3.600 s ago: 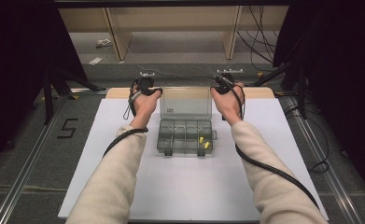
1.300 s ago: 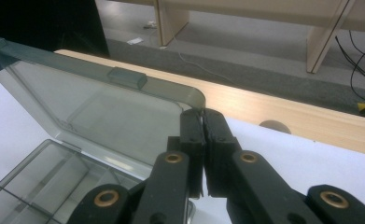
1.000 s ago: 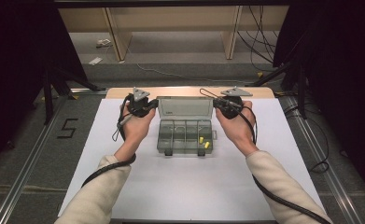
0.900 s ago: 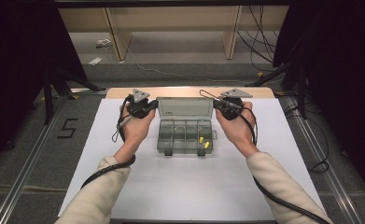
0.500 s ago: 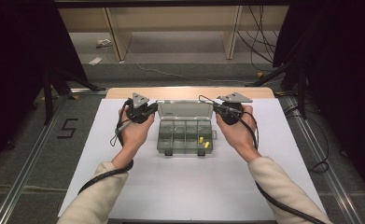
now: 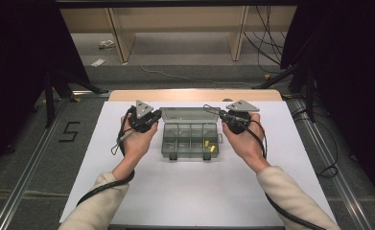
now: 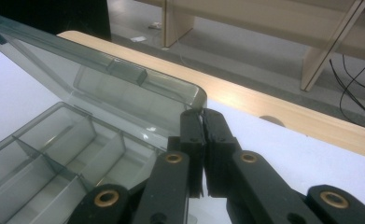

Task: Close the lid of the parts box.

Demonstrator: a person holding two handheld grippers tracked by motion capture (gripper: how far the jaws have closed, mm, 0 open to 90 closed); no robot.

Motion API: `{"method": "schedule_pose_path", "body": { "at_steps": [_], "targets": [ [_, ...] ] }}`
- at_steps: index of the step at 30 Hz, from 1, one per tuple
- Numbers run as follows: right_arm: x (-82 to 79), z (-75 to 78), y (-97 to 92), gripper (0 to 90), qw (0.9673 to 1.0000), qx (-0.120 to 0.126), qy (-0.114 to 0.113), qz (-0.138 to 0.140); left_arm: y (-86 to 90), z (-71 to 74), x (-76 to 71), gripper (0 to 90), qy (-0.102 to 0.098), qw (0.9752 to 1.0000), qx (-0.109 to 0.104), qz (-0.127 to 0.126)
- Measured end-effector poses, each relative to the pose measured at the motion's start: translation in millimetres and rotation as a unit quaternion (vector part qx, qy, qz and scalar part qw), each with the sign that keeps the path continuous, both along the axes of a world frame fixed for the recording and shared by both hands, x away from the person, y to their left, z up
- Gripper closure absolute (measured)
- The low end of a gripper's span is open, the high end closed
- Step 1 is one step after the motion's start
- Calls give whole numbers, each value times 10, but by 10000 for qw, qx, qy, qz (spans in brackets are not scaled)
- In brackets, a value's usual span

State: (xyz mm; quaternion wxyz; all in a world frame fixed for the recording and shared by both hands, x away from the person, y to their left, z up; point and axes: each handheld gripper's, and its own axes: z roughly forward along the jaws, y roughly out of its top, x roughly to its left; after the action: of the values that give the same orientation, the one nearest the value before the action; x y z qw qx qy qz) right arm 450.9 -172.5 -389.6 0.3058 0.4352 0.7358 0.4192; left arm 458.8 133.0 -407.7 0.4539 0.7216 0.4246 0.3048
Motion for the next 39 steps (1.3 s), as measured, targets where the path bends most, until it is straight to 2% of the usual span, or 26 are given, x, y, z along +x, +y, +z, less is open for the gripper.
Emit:
{"method": "schedule_pose_path", "body": {
  "at_steps": [5,13,20,24,32,39],
  "targets": [
    [-55,-20,4,883,10000,-38,-36,35,15,-29,-59,863,-21,10000,7,-36],
    [-135,-52,-6,883,9998,-122,-81,99,19,-58,-153,868,-134,9997,154,-94],
    [-191,-82,-12,884,9996,-190,-150,127,36,-86,-234,881,-174,9997,122,-155],
    [-223,-97,-14,884,9995,-218,-166,160,44,-103,-268,880,-207,9993,227,-199],
    [-290,-129,-40,882,9993,-230,-176,255,77,-140,-369,887,-218,9988,339,-290],
    [-375,-141,-110,879,9991,-208,-131,345,119,-186,-451,876,-130,9986,353,-364]
  ]
}}
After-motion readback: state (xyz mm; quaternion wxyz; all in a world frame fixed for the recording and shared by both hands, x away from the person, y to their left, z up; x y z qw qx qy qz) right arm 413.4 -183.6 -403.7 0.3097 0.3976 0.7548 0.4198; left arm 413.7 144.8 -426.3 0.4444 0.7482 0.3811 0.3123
